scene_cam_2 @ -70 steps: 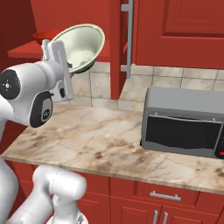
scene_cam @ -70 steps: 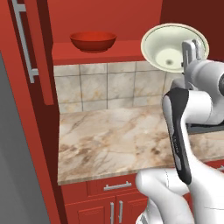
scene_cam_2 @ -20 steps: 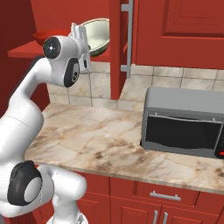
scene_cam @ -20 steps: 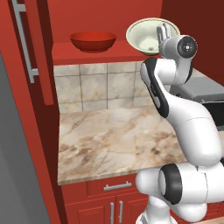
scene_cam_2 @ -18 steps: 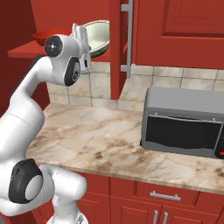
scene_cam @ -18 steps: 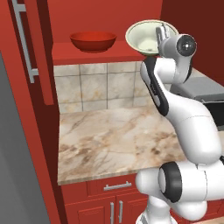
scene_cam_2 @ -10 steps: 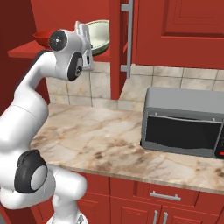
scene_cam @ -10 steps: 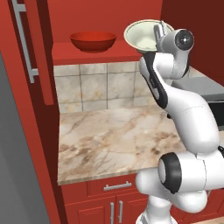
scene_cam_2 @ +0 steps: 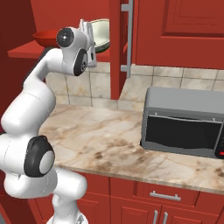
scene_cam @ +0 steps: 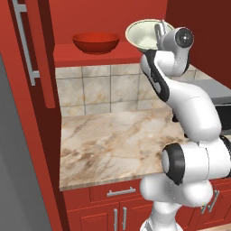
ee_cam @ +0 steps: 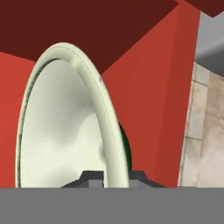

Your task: Open the cabinet. Pick the bowls from the counter and place them in the cabinet. Then close the cabinet.

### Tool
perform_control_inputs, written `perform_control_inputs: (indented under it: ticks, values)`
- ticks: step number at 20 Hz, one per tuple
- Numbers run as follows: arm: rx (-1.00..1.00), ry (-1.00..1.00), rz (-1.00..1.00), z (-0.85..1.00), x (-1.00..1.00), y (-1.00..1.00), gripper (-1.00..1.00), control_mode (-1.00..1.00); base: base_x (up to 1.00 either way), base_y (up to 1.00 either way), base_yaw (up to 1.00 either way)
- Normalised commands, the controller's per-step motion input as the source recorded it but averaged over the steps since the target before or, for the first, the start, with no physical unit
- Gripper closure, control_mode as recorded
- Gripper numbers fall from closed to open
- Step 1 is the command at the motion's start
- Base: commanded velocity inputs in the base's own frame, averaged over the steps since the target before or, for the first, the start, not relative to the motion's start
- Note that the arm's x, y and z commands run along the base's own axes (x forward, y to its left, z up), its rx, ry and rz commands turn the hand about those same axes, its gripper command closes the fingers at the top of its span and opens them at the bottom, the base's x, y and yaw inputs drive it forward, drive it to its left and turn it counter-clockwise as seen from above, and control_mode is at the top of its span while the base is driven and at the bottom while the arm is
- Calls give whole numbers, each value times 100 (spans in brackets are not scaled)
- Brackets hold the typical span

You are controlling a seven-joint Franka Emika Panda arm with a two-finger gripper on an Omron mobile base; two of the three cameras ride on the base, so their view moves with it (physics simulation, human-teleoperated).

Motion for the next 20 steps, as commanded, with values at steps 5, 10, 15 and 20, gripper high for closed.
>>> perform_control_inputs:
  ticks: [5,10,15,20]
  values:
    - [0,0,0,-8,54,0,100,-100,0,0,0]
    - [0,3,0,-29,50,-4,100,-100,0,0,0]
    - [0,20,0,-58,24,-12,100,-100,0,0,0]
    - [0,14,0,-27,14,0,-100,-100,0,0,0]
